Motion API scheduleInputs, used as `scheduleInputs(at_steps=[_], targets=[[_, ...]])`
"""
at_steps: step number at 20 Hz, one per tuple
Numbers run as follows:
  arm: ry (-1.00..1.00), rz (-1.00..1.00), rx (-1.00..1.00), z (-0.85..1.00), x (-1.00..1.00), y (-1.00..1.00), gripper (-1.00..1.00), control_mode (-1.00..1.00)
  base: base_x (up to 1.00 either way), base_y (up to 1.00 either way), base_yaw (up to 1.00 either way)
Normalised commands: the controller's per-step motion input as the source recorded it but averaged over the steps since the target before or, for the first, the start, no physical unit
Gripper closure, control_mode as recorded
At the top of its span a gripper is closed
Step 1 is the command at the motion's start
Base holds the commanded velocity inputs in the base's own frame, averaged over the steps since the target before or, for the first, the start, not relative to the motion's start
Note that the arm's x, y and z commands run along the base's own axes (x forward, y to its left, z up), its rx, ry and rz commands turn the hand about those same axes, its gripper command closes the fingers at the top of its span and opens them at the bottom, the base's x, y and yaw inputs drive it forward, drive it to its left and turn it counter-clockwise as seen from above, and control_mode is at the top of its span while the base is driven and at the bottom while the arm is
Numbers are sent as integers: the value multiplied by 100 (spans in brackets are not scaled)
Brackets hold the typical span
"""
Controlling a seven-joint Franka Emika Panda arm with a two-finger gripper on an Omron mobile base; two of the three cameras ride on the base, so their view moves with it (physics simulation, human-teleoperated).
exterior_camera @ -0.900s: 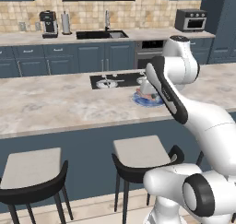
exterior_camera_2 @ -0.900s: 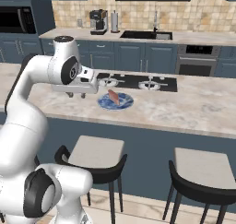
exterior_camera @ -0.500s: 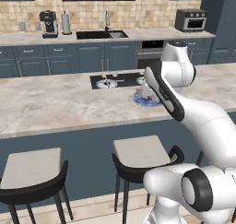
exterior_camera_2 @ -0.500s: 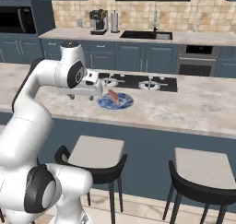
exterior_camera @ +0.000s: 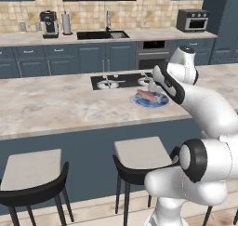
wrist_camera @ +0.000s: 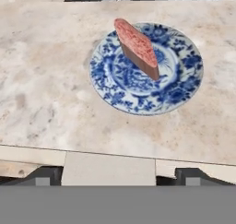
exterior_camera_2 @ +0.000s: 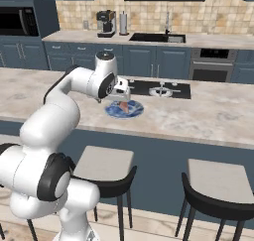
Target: Place the steak on the counter behind the older steak on the same shelf of the fridge to maintain FIFO order. Close the fridge door when finished.
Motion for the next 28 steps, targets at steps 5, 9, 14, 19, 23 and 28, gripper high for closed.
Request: scheduleInputs(at_steps=[5, 9, 14, 19, 23, 28], targets=[[-1, 0, 1, -13, 27, -24, -100, -100, 0, 0, 0], [0, 0, -2, -21, 52, 0, -100, -100, 0, 0, 0], [0, 0, -1, -18, 40, 0, -100, -100, 0, 0, 0], [4, 0, -5, -38, 58, 0, -100, -100, 0, 0, 0], [0, 1, -2, -23, 37, 0, -100, -100, 0, 0, 0], [0, 5, -1, -20, 34, 0, -100, -100, 0, 0, 0]])
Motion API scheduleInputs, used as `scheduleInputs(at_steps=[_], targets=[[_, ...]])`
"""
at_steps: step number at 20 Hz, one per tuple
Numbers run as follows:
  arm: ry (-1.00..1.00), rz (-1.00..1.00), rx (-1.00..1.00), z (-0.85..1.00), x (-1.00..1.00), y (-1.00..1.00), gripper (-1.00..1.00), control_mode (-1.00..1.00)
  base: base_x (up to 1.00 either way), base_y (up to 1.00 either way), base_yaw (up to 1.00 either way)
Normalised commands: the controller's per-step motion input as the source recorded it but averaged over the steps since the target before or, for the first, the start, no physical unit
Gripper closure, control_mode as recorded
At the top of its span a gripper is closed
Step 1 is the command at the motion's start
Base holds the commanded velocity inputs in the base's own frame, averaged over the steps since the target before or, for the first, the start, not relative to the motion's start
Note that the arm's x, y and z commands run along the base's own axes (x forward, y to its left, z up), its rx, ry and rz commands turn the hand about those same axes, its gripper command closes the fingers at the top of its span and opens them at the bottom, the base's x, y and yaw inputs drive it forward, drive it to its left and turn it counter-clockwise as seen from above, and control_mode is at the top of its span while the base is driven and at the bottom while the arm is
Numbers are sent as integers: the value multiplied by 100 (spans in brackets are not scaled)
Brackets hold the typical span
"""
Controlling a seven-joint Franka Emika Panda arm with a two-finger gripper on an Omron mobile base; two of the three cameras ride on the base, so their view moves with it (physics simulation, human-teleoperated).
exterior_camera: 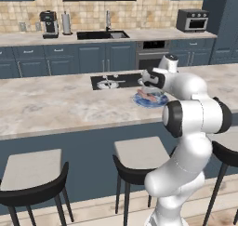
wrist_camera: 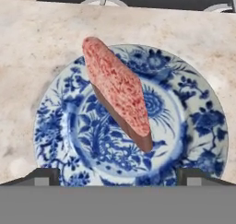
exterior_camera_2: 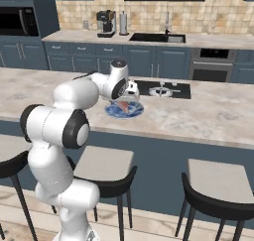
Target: Place the steak on the counter behind the older steak on the same shelf of the fridge to maintain FIFO order. Close the fridge door when finished.
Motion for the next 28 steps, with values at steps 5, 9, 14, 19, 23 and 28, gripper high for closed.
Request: scheduleInputs(at_steps=[5, 9, 14, 19, 23, 28], targets=[[0, 6, 0, -23, 49, 0, -100, -100, 0, 0, 0], [1, 6, 0, -19, 47, 0, -100, -100, 0, 0, 0], [0, 6, 0, -14, 40, 0, -100, -100, 0, 0, 0], [1, 6, 0, -22, 21, 0, -100, -100, 0, 0, 0], [2, 6, -4, -40, 0, 0, -100, -100, 0, 0, 0], [3, 7, -5, -48, 0, 0, -100, -100, 0, 0, 0]])
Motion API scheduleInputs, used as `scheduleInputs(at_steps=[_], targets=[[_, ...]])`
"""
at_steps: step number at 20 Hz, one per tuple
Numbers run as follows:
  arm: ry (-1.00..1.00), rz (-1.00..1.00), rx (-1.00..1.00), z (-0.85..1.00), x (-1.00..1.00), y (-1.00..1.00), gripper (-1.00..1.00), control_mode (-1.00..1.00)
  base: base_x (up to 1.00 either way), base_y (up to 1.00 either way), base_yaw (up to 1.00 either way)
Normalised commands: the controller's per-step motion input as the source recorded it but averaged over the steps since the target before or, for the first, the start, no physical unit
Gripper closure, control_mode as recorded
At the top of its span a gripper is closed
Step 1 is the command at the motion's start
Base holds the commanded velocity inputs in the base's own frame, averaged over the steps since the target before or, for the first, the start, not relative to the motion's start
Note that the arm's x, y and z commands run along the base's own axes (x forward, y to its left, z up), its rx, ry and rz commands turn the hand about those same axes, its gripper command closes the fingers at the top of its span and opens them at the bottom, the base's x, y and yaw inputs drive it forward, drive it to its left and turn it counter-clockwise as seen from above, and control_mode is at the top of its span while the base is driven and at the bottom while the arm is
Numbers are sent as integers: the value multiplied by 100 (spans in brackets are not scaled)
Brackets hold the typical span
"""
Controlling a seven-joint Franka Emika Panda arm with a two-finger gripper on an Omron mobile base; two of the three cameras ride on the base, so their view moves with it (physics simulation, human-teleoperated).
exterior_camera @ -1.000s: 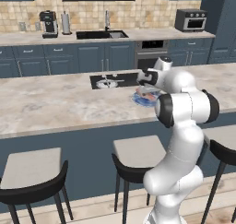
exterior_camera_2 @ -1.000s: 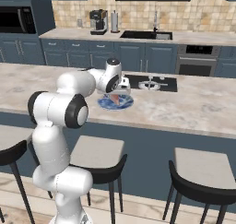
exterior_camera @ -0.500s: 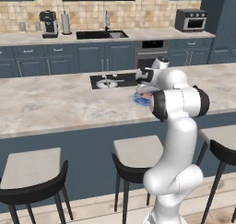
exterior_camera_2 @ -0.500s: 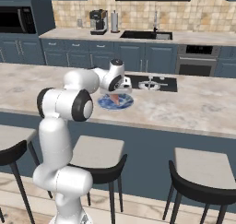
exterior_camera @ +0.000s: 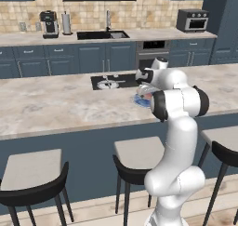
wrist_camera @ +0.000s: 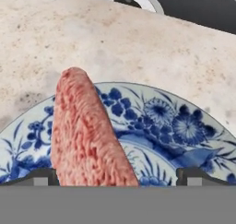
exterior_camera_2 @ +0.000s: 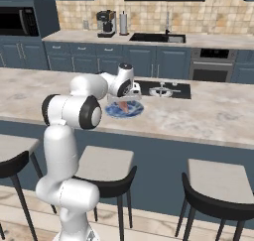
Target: Place the steak on the counter behind the older steak on the same shelf of the fridge to maintain FIFO order. Close the fridge door when finished.
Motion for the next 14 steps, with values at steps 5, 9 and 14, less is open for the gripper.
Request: scheduleInputs(at_steps=[5, 9, 14], targets=[[0, 6, -1, -25, -29, 0, -100, -100, 0, 0, 0], [0, 6, 0, -4, -19, 0, -100, -100, 0, 0, 0], [0, 8, 0, -18, 0, 0, -100, -100, 0, 0, 0]])
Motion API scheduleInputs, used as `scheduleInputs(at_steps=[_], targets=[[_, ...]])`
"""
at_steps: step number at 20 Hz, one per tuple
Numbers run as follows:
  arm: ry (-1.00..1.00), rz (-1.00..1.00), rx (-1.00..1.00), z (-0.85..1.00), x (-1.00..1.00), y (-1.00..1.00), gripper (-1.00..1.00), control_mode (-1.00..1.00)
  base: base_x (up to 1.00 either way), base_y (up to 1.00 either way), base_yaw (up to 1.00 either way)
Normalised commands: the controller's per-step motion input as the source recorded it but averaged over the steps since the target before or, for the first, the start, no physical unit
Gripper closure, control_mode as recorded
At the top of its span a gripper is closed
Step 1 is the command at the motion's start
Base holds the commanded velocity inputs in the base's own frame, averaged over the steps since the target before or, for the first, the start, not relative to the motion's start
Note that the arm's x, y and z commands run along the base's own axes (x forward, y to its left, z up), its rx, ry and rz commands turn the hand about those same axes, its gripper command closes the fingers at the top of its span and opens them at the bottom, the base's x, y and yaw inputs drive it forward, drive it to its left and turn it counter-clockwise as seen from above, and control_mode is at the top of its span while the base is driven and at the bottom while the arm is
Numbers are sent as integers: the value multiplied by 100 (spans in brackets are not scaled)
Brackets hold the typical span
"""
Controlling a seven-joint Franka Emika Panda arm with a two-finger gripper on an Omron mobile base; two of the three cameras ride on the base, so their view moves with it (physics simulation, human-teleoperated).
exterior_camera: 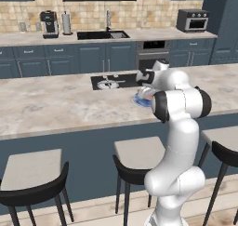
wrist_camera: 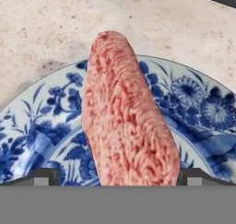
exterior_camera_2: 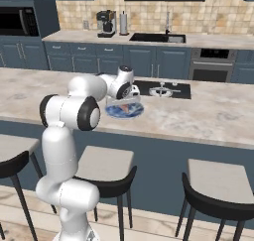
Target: Place the steak on the counter behind the older steak on the same shelf of the fridge to maintain FIFO order. Close the fridge door when finished.
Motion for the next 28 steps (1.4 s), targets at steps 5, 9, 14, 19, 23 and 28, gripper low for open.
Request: scheduleInputs(at_steps=[5, 9, 14, 19, 23, 28], targets=[[4, 10, -1, -42, 3, 0, 100, -100, 0, 0, 0], [3, 9, -1, -34, -1, 0, 100, -100, 0, 0, 0], [-2, 2, 0, 19, -21, -1, 100, -100, 0, 0, 0], [-6, 0, 0, 87, -51, -19, 100, -100, 0, 0, 0], [-12, 6, 0, 100, -68, -7, 100, -100, 0, 0, 0], [-14, 7, 0, 93, -74, 3, 100, -100, 0, 0, 0]])
